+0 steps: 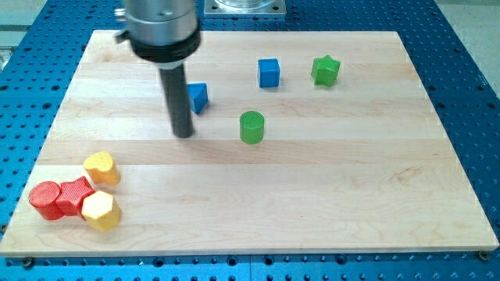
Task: Place the triangle horizontally to the cube
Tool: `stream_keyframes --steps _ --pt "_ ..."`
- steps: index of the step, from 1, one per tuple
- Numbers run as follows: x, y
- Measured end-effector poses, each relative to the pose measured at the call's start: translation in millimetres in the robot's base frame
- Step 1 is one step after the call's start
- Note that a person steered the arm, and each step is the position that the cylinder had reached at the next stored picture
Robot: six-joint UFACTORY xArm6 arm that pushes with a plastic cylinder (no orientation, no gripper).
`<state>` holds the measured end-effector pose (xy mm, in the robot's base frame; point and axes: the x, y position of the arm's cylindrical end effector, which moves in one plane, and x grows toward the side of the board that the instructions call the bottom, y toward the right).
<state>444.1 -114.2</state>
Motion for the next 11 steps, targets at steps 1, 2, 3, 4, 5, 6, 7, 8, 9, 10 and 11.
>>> stream_keyframes --steps 1,2,3,4,5,6,7,8,9,10,11 --pt "-15.4 11.6" --pt "-59.1 50.9" --pt "-91.3 54.3" --pt "-91.3 46.9" --pt "-91.3 46.9" --pt "-70.0 46.3" --pt "-34.3 41.4" --pt "-7.6 41.8" --pt "-22.5 16.2" --pt "-61.8 0.8" --pt "-90.6 -9.8"
